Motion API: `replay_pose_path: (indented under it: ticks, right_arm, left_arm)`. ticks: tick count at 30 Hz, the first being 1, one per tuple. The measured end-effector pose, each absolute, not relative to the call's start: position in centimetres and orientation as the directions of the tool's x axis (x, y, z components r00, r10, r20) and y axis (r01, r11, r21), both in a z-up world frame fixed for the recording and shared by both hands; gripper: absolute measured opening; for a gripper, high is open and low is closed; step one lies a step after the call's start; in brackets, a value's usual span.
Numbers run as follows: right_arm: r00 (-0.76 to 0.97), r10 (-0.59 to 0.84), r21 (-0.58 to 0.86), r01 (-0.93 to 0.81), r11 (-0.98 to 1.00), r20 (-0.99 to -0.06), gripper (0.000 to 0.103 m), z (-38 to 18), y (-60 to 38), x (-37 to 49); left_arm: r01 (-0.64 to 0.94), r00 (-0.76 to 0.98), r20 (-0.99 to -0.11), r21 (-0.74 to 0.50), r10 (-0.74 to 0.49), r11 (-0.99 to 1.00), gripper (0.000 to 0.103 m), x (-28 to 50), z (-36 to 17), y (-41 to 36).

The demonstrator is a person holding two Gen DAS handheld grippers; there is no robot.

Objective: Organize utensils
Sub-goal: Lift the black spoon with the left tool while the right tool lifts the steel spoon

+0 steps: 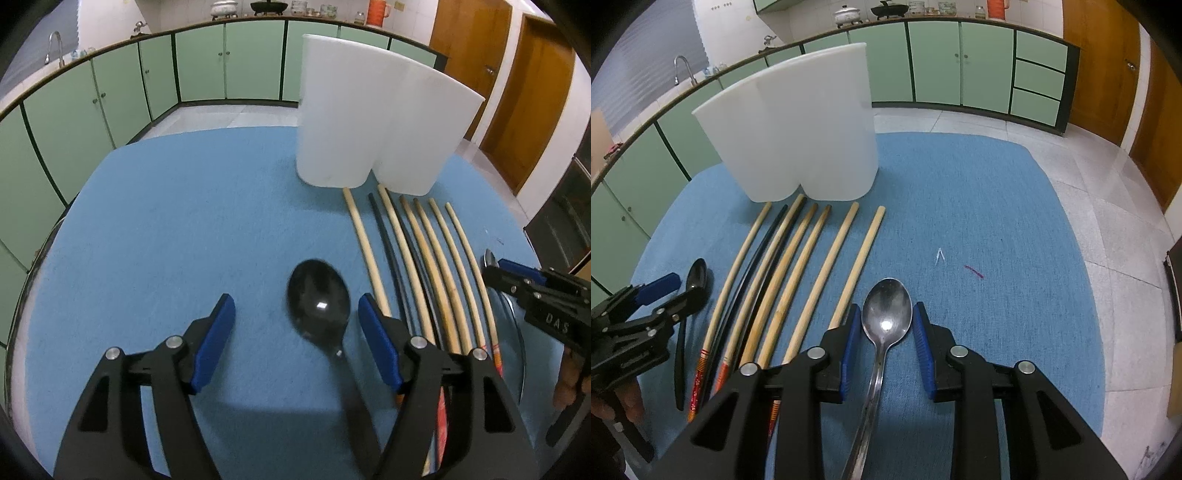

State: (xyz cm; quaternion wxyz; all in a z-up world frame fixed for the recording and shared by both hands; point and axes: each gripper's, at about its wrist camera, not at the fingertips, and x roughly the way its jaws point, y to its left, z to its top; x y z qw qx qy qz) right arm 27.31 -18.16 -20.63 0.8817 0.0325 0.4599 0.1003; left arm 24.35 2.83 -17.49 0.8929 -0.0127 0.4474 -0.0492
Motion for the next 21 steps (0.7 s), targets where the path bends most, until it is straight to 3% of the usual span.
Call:
replay_pose_path:
  ticks: [3,5,7,11,21]
  right_arm:
    - [0.553,0.203,0.146,-0.145,0.979,-0.808,0.029,-20.6,-18.2,27.4]
    - [0.550,0.189,0.125,-0.153,0.980,-0.813,0.029,-20.6,-17.9,27.5]
    - [0.552,0.180,0.109,-0.159,0.981,-0.814,0.028,-20.6,-17.6,27.5]
    - [0.572,0.185,0.116,-0.156,0.981,-0.799,0.028,-20.2,-17.5,27.0]
    - [0.782,0.293,0.213,-0.207,0.955,-0.550,0.028,-12.7,-20.0,23.4]
  left_arm:
    - [0.071,0.583,-0.808,-0.053,-0.085,0.996,0.061,25.1,-17.7,2.3]
    - [0.061,0.590,-0.806,-0.022,-0.054,0.998,0.044,25.3,-17.6,1.9]
    - [0.058,0.594,-0.802,-0.038,-0.065,0.998,0.035,25.4,-17.3,1.9]
    - [0.057,0.616,-0.782,-0.073,-0.093,0.996,0.034,25.0,-16.8,2.1]
    - [0.108,0.870,-0.470,-0.112,-0.148,0.988,0.034,20.9,-9.5,2.1]
